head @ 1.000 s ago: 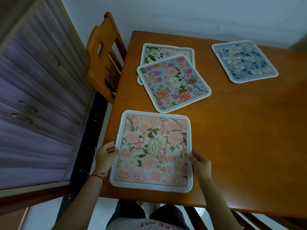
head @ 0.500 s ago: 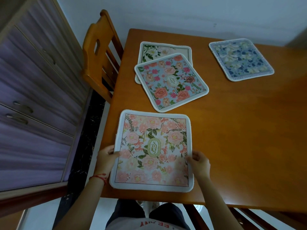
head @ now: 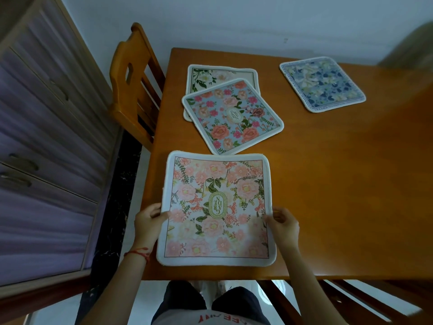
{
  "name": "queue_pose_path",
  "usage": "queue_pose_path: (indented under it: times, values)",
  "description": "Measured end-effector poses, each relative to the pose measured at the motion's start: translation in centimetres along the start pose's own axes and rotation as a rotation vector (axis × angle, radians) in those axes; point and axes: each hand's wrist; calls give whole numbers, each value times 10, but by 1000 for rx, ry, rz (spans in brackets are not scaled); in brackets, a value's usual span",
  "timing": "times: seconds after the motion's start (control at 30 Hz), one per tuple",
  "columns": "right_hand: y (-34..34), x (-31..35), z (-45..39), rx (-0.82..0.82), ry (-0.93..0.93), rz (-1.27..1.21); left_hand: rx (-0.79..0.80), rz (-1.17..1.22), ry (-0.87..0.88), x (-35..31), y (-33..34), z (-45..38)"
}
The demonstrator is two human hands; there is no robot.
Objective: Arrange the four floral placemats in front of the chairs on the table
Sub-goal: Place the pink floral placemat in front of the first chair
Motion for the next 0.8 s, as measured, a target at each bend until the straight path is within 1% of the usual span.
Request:
queue_pose_path:
  times: [0.2, 0.53, 0.8]
  values:
    - [-12, -1, 8, -51, -27, -8, 35, 45, 51, -9, -1, 9]
    - [-42, -2, 19, -86, -61, -49, 64, 32, 110, -20, 12, 36]
    - [-82, -20, 7, -56, -79, -74, -3, 15, 123, -25, 49, 76]
Point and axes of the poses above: each hand's wrist, its own z-axis away from the middle knuckle, its own y-axis out of the palm, x = y × z, and after that the axes turned 2 degrees about -x, right-handed
